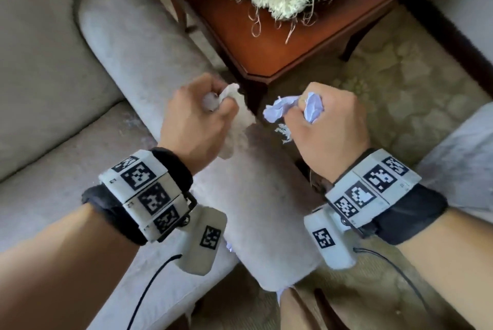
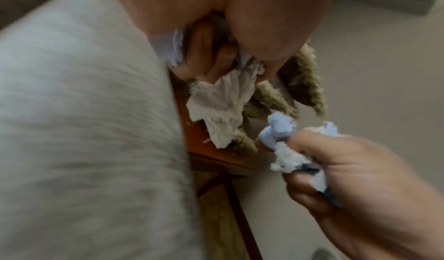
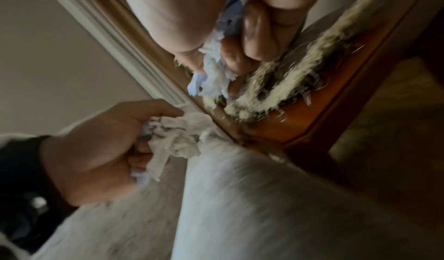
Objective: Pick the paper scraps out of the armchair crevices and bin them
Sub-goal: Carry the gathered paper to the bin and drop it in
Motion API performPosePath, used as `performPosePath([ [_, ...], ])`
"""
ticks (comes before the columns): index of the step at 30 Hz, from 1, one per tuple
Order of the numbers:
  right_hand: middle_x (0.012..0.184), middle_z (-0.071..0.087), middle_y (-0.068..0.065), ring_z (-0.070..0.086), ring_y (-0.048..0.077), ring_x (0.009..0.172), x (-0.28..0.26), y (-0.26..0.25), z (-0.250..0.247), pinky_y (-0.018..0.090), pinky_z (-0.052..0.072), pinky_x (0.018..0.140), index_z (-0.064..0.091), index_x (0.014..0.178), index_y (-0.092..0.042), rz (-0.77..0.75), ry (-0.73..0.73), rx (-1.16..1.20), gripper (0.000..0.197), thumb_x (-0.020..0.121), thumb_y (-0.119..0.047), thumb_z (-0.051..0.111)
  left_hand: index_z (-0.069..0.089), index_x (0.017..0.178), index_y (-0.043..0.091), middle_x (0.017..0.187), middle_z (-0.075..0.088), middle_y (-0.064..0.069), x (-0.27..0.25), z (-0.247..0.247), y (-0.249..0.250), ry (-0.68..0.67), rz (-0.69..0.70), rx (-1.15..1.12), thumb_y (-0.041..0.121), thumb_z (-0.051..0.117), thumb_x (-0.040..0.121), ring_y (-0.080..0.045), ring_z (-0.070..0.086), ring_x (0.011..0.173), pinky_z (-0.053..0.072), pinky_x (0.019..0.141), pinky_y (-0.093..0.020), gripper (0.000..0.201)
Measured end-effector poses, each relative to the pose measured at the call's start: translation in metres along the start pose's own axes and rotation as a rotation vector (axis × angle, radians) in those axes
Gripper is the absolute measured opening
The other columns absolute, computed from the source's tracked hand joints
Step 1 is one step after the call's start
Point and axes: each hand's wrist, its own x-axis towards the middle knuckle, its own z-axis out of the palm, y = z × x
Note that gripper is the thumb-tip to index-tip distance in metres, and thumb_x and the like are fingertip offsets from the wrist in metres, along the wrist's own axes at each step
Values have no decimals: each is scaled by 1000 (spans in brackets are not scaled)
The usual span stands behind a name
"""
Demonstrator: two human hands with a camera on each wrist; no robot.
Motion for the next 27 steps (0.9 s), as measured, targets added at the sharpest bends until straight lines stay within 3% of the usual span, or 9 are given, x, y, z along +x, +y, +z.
performPosePath([
  [4, 45, 38, -9, 34, 13, 42, 6, 71, -55, 15, 24, 41, 35, 55, -14, 84, 85, -18, 40, 79, -11, 67, 57, 74, 24, 63, 57, 9, 9, 67, 66, -124, 146, 28, 36, 55, 82, -10, 53, 61, 38, 54, -27, 15],
  [7, 49, 44, 0, 38, 25, 45, -1, 130, -78, 25, 25, 43, 29, 55, -20, 166, 140, -14, 45, 79, -12, 66, 59, 76, 22, 66, 61, 7, 15, 125, 96, -209, 161, 32, 35, 55, 81, -14, 58, 66, 43, 58, -29, 15],
  [11, 47, 31, -6, 34, 24, 47, -24, 208, -86, 29, 18, 45, 28, 53, -18, 425, 136, -68, 45, 78, -14, 65, 61, 79, 20, 73, 64, 3, 16, 203, 114, -333, 135, 77, 28, 58, 86, -18, 61, 73, 45, 60, -29, 11],
  [13, 51, 39, -4, 39, 23, 50, -40, 246, -83, 26, 26, 50, 33, 55, -19, 526, 93, -91, 39, 80, -19, 63, 62, 79, 20, 75, 65, 1, 12, 240, 117, -388, 92, 105, 28, 59, 85, -20, 62, 75, 48, 62, -31, 10],
  [18, 64, 58, 4, 59, 35, 68, -78, 308, -69, 38, 50, 63, 39, 56, -22, 717, 28, -32, 29, 79, -24, 58, 62, 79, 21, 75, 66, 0, -6, 307, 111, -562, 28, 239, 38, 60, 86, -18, 62, 74, 44, 57, -27, 19],
  [22, 71, 62, 6, 61, 36, 75, -94, 332, -63, 39, 52, 69, 37, 59, -26, 764, -57, -44, 27, 78, -31, 55, 62, 78, 20, 71, 65, -1, -18, 344, 103, -607, -21, 286, 43, 60, 87, -23, 62, 76, 46, 62, -29, 25],
  [24, 78, 63, 6, 62, 33, 81, -95, 343, -60, 35, 50, 71, 44, 66, -24, 778, -125, -40, 23, 83, -27, 59, 63, 79, 19, 72, 67, -1, -22, 360, 101, -626, -39, 312, 41, 60, 86, -23, 63, 77, 50, 64, -30, 23],
  [26, 92, 65, 10, 62, 33, 90, -94, 352, -53, 35, 49, 76, 56, 85, -18, 775, -214, -31, 10, 87, -28, 58, 65, 81, 20, 76, 68, -2, -26, 372, 99, -647, -47, 344, 38, 60, 84, -23, 64, 80, 53, 68, -32, 18],
  [27, 98, 65, 10, 61, 33, 94, -93, 355, -48, 34, 47, 77, 57, 95, -15, 784, -259, -22, 16, 88, -30, 56, 65, 82, 20, 77, 68, -2, -27, 377, 97, -653, -48, 361, 37, 60, 83, -24, 63, 82, 52, 68, -32, 18],
])
